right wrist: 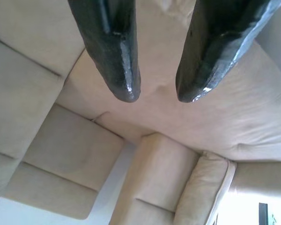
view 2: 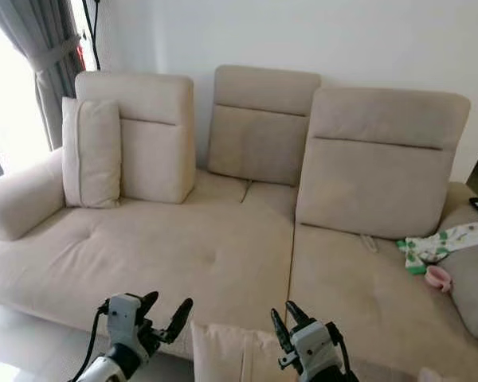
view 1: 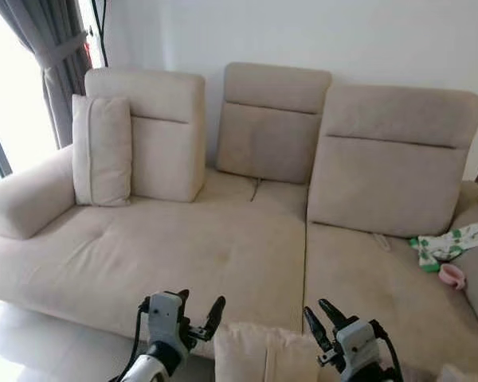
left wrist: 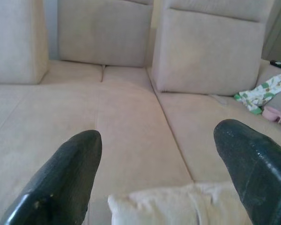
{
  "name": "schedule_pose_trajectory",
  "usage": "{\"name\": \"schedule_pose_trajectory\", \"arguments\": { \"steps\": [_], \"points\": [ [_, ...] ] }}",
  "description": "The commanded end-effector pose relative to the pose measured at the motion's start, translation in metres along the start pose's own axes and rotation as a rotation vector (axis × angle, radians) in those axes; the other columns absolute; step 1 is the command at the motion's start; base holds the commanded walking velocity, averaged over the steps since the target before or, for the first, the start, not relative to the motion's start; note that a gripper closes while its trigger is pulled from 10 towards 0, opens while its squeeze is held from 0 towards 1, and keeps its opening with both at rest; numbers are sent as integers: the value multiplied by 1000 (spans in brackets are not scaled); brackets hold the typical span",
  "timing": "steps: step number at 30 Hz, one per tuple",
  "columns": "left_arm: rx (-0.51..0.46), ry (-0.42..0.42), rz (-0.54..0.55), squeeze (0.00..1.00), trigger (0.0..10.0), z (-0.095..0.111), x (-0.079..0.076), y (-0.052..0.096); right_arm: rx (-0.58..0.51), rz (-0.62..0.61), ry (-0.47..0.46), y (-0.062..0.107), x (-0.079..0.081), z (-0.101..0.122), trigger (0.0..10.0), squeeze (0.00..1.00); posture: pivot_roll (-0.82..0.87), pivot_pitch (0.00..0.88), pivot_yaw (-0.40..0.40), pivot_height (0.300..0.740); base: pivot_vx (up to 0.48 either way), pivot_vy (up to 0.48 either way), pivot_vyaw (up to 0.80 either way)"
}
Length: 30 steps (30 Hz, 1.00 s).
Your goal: Move the pillow to the sofa from floor
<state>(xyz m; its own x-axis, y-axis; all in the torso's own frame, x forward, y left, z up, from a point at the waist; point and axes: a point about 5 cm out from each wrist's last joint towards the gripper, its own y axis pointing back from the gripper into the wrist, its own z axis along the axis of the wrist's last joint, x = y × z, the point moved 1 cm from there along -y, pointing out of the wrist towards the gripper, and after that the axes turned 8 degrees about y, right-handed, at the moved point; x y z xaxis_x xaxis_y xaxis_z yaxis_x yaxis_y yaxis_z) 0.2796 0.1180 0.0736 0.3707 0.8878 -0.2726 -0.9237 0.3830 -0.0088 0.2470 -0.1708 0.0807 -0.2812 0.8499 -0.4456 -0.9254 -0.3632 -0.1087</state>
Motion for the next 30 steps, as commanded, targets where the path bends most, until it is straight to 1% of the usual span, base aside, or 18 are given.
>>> {"name": "schedule_pose_trajectory", "arguments": {
  "steps": [1, 9, 15, 18, 19, 20, 25, 27, 28, 30],
  "points": [
    [9, -2, 4, 0, 10000, -3, 1, 1, 14, 11, -7, 1, 3, -3, 10000, 0, 189, 0, 4, 616, 0, 0, 0],
    [3, -3, 0, 0, 10000, -2, 0, -2, 17, 9, -9, 1, 4, -5, 10000, 0, 185, 0, 8, 571, 0, 0, 0],
    [2, -4, -5, 0, 10000, -2, -2, -3, 20, 5, -13, 1, 4, -8, 10000, 0, 182, 0, 9, 551, 0, 0, 0],
    [-4, -12, -10, 0, 10000, -1, -3, -4, 23, 4, -18, 0, 5, -9, 10000, 0, 183, 0, 9, 551, 0, 0, 0],
    [-9, -23, -15, 0, 10000, 0, -4, -5, 25, 4, -20, 0, 5, -9, 10000, 0, 183, 0, 9, 551, 0, 0, 0],
    [-21, -56, -29, 0, 10000, 4, -8, -7, 34, 12, -23, 1, 6, -10, 10000, 0, 183, 0, 9, 551, 0, 0, 0],
    [-35, -78, -50, 0, 10000, 8, -14, -11, 57, 35, -17, 1, 7, -14, 10000, 0, 185, 0, 9, 551, 0, 0, 0],
    [-54, -115, -87, 0, 10000, 14, -23, -16, 74, 70, 0, 0, 6, -17, 10000, 0, 182, 0, 11, 551, 0, 0, 0],
    [-54, -115, -87, 0, 10000, 14, -23, -16, 74, 70, 0, 0, 6, -17, 10000, 0, 182, 0, 11, 551, 0, 0, 0],
    [-77, -158, -130, 0, 10000, 20, -31, -20, 75, 119, 26, -1, 3, -19, 10000, 0, 180, 0, 13, 551, 0, 0, 0]
  ]
}}
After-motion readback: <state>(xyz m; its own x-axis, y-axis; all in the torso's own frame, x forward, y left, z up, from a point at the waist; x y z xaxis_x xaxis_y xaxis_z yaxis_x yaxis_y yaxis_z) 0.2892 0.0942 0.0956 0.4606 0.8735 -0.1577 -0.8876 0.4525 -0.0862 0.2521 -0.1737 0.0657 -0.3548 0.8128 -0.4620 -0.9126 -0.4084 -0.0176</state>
